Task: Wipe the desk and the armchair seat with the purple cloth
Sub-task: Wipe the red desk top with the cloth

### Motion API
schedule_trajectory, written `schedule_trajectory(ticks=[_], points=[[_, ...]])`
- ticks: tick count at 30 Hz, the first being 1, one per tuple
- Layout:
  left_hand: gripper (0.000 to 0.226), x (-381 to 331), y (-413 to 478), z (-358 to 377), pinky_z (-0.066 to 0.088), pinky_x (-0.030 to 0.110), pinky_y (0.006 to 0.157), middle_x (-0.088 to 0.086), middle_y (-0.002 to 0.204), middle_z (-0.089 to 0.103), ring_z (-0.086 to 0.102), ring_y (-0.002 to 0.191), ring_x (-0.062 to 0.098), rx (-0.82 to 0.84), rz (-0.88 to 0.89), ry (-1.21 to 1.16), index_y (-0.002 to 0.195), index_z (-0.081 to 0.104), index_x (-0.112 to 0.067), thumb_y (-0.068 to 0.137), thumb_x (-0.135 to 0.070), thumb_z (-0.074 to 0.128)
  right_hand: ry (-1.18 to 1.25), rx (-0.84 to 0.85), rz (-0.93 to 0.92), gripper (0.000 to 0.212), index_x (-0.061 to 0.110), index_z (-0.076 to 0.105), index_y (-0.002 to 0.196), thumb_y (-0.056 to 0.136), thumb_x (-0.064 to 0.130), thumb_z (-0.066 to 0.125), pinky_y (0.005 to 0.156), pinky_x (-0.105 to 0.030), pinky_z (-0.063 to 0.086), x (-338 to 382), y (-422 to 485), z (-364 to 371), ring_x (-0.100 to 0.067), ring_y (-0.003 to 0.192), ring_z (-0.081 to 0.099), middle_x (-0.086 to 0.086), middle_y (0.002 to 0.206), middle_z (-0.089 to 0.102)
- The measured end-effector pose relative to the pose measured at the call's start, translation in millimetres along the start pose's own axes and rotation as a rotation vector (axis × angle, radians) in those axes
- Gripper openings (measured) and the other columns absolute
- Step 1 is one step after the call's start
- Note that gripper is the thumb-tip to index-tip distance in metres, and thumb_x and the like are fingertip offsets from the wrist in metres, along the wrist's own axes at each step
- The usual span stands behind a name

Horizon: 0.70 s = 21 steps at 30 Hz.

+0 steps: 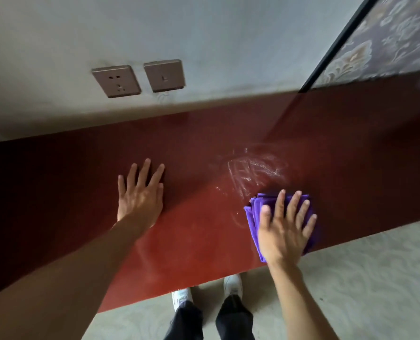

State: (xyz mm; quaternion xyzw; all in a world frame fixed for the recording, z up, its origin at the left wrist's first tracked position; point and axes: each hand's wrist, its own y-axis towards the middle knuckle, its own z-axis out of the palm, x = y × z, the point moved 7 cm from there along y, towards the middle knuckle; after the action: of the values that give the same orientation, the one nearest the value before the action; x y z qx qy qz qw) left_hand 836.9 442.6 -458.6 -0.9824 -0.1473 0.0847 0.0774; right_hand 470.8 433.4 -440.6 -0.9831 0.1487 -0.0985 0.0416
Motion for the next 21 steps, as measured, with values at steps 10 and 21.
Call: schedule_trajectory(ticks=[10, 21], points=[[0.053, 9.1, -0.7, 15.3, 0.012, 0.058, 0.122, -0.001, 0.168, 0.02, 0.016, 0.153, 0.031, -0.094, 0.004, 0.021, 0.158, 0.019, -0.04, 0.105, -0.043, 0.022, -0.126, -0.076, 0.015, 0.069, 0.012, 0.034, 0.157, 0.102, 0.053, 0.027, 0.121, -0.059, 0.019, 39.4, 60.6, 18.9, -0.044, 0.15, 0.024, -0.024, 0.164, 0.026], [0.053, 13.3, 1.9, 21.0, 0.013, 0.055, 0.122, -0.006, 0.167, 0.02, 0.017, 0.153, 0.027, -0.131, -0.006, 0.045, 0.157, 0.019, -0.044, 0.104, -0.046, 0.021, -0.043, -0.072, -0.218, 0.076, 0.018, 0.026, 0.16, 0.099, 0.063, 0.02, 0.123, -0.058, 0.012, 183.6, 170.0, 36.7, -0.043, 0.153, 0.015, -0.02, 0.168, 0.017]])
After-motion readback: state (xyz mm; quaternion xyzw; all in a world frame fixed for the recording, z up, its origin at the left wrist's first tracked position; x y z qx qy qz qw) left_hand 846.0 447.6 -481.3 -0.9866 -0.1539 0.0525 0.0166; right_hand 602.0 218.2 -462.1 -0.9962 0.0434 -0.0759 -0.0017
